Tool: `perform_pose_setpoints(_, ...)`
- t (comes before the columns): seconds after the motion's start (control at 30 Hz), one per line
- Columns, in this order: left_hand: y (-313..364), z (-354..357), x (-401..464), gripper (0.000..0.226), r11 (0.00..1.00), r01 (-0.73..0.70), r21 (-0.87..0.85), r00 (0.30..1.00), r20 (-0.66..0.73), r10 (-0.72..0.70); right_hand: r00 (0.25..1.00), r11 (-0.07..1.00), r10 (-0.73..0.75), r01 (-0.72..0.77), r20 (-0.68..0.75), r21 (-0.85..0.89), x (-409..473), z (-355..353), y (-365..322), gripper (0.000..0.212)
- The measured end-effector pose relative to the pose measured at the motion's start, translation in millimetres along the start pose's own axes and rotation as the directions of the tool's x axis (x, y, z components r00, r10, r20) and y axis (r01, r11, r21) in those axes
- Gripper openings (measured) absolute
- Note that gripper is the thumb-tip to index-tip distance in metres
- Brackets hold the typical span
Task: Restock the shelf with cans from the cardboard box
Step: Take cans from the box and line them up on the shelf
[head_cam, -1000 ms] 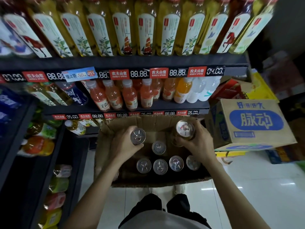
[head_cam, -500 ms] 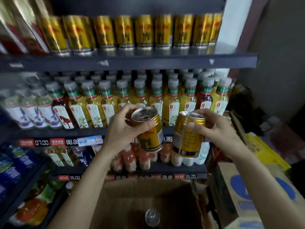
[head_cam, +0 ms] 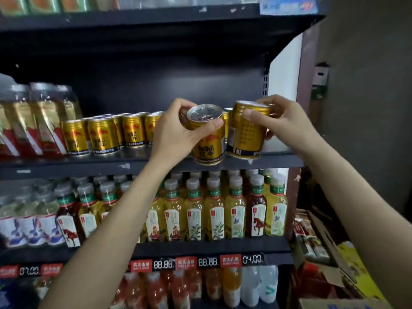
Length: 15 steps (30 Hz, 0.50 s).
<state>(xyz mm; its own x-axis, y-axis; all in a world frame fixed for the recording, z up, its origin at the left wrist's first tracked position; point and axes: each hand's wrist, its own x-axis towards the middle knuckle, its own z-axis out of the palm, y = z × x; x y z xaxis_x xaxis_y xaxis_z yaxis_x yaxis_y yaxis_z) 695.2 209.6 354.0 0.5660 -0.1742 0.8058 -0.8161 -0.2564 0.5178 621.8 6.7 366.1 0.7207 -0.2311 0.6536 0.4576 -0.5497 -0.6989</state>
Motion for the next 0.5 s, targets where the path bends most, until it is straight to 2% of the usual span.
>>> perform_pose_setpoints(0.1, 0, 23, 22, 0.061, 0.999, 0.027, 0.021, 1.000, 0.001, -0.027, 0.998, 1.000, 0.028, -0.027, -0.056, 0.010, 25, -11, 13, 0.061)
perform_pose_setpoints(0.17, -6, 36, 33, 0.053, 0.998, 0.049, 0.043, 0.999, 0.007, -0.050, 0.996, 0.998, 0.054, -0.053, -0.067, 0.025, 35, -13, 21, 0.062)
perform_pose_setpoints(0.3, -26, 47, 44, 0.049, 0.990, 0.108, 0.088, 0.994, -0.016, -0.107, 0.995, 0.994, 0.097, -0.096, -0.030, 0.048, 51, -3, 36, 0.062)
perform_pose_setpoints(0.5, -58, 27, 55, 0.056, 0.977, 0.180, 0.112, 0.984, -0.021, -0.179, 0.996, 0.995, 0.083, -0.081, 0.032, -0.061, 73, 42, 46, 0.069)
